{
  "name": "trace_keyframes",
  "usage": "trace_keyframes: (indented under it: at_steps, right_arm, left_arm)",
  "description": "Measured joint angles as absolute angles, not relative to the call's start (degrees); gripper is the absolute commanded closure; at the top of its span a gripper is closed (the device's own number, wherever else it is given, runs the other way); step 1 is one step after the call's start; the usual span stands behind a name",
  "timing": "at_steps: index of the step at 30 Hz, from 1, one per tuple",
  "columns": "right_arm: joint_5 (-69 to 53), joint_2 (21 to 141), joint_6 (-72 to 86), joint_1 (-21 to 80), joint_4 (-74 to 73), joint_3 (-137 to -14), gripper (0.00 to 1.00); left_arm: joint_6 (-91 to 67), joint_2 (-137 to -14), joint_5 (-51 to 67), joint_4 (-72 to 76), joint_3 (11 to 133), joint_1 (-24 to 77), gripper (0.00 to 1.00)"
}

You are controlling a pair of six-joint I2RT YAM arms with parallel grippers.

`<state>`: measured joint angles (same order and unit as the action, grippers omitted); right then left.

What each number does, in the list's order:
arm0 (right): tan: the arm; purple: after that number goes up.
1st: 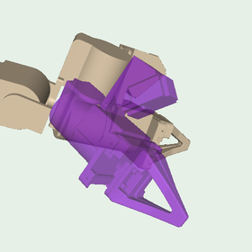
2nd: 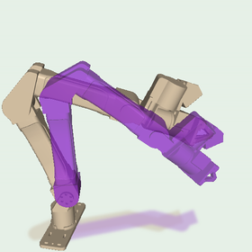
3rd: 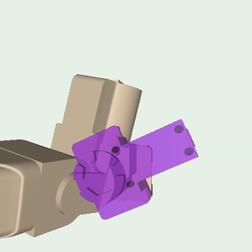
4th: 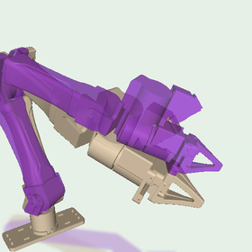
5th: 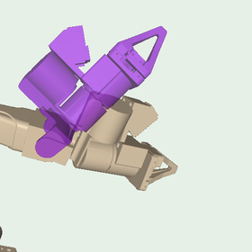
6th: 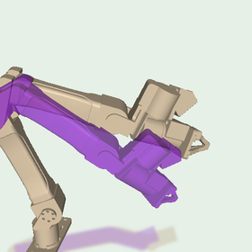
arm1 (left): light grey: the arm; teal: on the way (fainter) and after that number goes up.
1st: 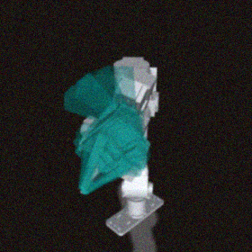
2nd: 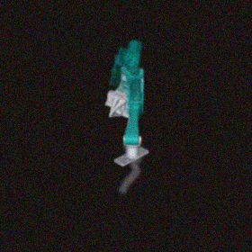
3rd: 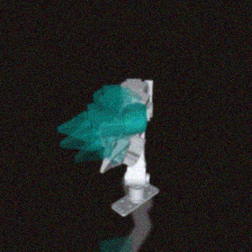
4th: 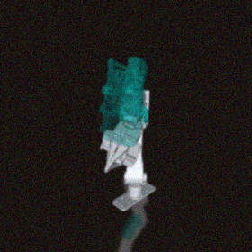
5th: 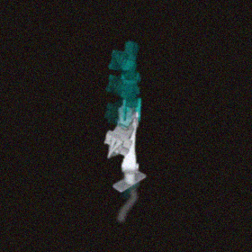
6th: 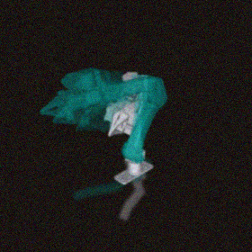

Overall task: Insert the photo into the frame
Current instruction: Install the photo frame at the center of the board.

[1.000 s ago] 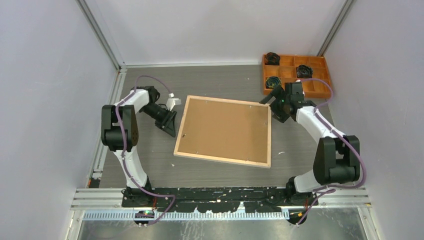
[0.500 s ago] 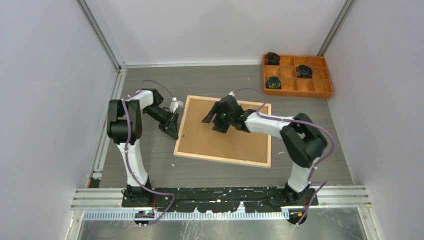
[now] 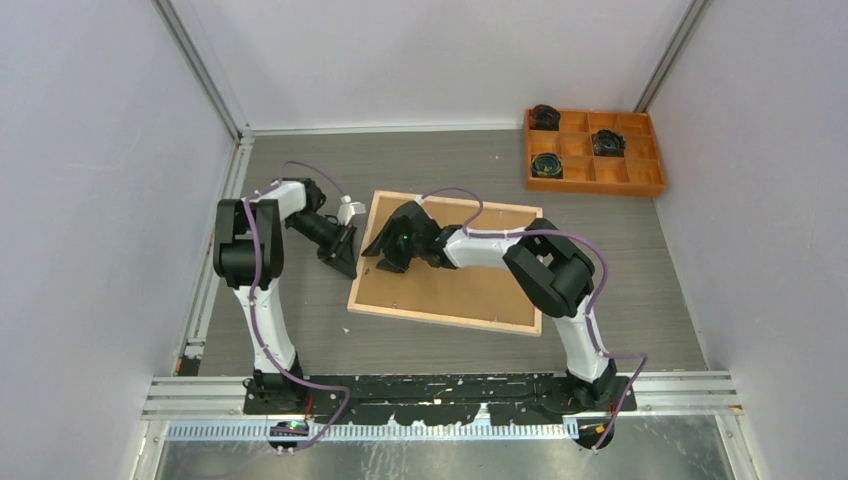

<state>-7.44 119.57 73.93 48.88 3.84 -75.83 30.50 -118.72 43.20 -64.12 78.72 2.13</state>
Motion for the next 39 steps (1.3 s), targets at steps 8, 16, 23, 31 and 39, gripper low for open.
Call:
trace_keyframes:
  at_steps: [8,16,23,31,39]
  right_arm:
    - [-7.66,120.49,75.11,49.41,3.18,-77.69,0.47]
    - [-7.62,120.49,75.09,50.83,0.47,-77.8,0.47]
    - [-7.62,120.51,75.07,51.72,-1.65,-78.81,0.48]
    - [-7.57,121.69,75.09,51.96,-2.35,-80.53,0.48]
    - [-7.53,122.67,74.87,51.88,-4.6,-82.76,0.5]
  left_arm:
    - [29.93,-118.72,43.66,-63.79,78.37,1.96,0.86]
    - [29.26,-118.72,44.21,-63.26,77.82,1.65,0.86]
    - [28.84,-118.61,44.21,-63.05,77.67,1.58,0.86]
    - [28.77,-118.1,44.23,-62.37,77.06,1.58,0.86]
    - [28.71,-117.51,44.34,-61.63,76.29,1.37,0.86]
